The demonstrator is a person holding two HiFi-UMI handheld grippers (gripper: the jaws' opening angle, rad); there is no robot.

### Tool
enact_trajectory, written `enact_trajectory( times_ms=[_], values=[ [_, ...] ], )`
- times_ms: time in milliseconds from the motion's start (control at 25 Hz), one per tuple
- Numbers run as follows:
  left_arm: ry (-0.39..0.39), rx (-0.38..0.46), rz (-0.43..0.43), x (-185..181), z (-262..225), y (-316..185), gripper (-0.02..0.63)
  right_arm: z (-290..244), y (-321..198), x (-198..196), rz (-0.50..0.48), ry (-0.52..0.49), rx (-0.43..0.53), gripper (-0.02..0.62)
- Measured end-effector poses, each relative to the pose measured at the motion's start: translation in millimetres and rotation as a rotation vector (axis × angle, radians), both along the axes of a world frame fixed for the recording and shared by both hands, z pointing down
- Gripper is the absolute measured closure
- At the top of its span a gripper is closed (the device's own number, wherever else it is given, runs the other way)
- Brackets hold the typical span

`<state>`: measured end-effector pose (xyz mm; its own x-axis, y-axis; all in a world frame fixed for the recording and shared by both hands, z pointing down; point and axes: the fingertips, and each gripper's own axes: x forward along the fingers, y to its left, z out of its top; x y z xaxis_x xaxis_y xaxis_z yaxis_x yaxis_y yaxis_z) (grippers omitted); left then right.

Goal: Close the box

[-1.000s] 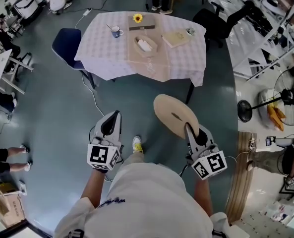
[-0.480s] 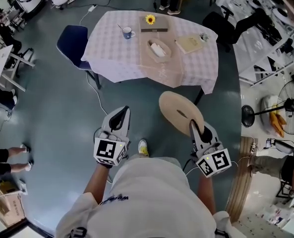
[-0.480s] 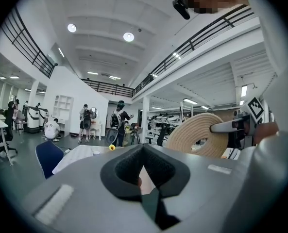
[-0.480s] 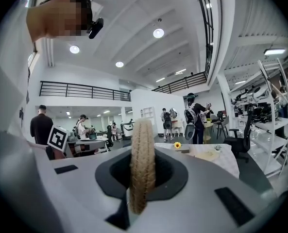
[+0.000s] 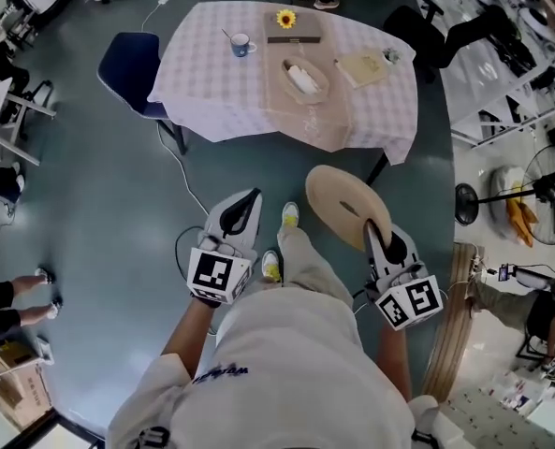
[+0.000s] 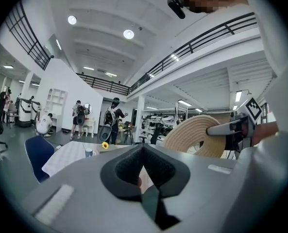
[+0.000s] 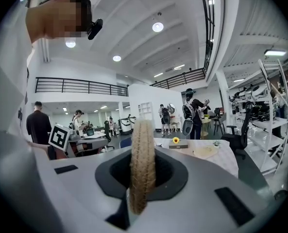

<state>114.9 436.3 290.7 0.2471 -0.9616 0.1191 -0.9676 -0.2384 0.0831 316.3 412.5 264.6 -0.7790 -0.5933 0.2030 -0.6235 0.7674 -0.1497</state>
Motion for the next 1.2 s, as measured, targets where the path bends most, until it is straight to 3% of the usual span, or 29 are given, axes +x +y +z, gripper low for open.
enact_trajectory(
  times_ms=[240,520,720,1200],
  values=[
    [-0.023,-0.012,-0.022,-5,14,-4,0.604,12,-13,-8,-0.038,0.008,0.01,0.563],
    [-0.03,-0.061,-0.036,-29,29,-32,0.604,23,-46,-21,-0.014,-0.007,0.0,0.563],
    [-0.057,-0.057,-0.021,-47,29,-69,0.604,34,-84,-35,0.011,-0.04,-0.029,0.563],
    [-0.039,-0.095,0.0,-94,36,-167,0.604,46,-177,-80,0.042,-0.077,-0.134,0.563]
  ],
)
